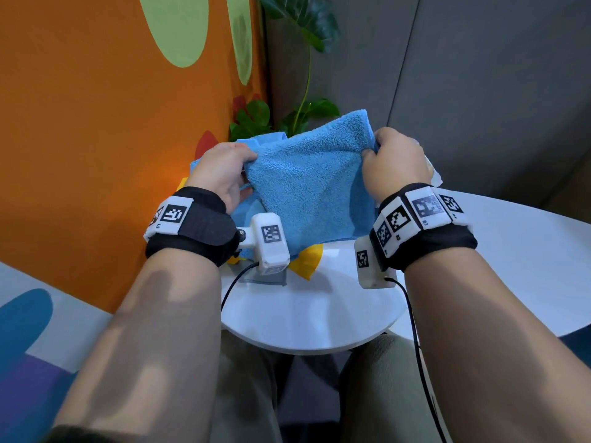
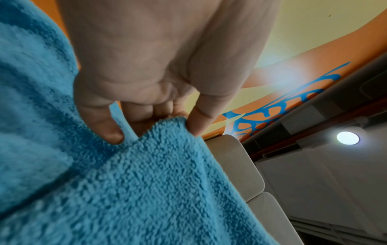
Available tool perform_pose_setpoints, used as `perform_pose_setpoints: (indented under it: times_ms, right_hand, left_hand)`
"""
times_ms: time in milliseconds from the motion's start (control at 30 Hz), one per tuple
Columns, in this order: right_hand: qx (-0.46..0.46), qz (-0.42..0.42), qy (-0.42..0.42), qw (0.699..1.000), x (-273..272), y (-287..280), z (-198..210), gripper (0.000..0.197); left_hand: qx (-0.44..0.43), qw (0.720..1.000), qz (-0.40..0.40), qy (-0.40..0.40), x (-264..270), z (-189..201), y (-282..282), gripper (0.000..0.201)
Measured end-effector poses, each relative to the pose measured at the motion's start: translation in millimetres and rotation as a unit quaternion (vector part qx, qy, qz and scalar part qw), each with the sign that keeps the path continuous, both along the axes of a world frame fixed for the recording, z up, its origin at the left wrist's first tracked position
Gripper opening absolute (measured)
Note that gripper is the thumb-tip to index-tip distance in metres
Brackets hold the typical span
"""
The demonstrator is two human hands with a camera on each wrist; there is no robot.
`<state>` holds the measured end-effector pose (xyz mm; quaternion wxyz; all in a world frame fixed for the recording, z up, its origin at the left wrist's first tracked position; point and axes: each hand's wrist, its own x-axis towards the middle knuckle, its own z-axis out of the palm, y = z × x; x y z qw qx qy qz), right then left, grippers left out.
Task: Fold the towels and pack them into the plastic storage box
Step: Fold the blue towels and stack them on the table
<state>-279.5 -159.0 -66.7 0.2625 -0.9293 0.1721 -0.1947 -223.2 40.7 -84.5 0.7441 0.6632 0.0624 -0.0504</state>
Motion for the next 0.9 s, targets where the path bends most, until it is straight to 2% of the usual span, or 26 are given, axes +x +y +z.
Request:
perform_pose_setpoints:
  times_ms: [233,367,467,600,800,900]
  right_hand:
    - [-0.009,-0.006,0.012,1.0,-5,-2,0,0.009]
    - [-0.016,-0.005,0.016,1.0,-4,0,-1,0.018]
    - [-0.016,-0.006,0.01,1.0,-1,1,-3,0.018]
    - [-0.024,-0.005,0.012,1.0,0,0,-5,0.018]
    - [-0.004,-0.009,0.011,1.0,-5,-4,-3,0.021]
    - [0.014,0.004,-0.015,1.0,-5,-5,-2,0.021]
  left_hand:
    - [0.046,0.998,0.015,-0.035,-1,-3,6,0.032]
    - [0.047,0.998,0.024,-0.033,-3,-1,7,0.036]
    - [0.038,0.999,0.029,-0.023,-4,2,6,0.031]
    - [0.026,0.999,0.019,-0.015,-5,4,6,0.013]
    - [0.076,0.995,0.057,-0.018,3,-8,10,0.022]
    - [0.135,0.988,0.068,-0.022,5,-12,12,0.026]
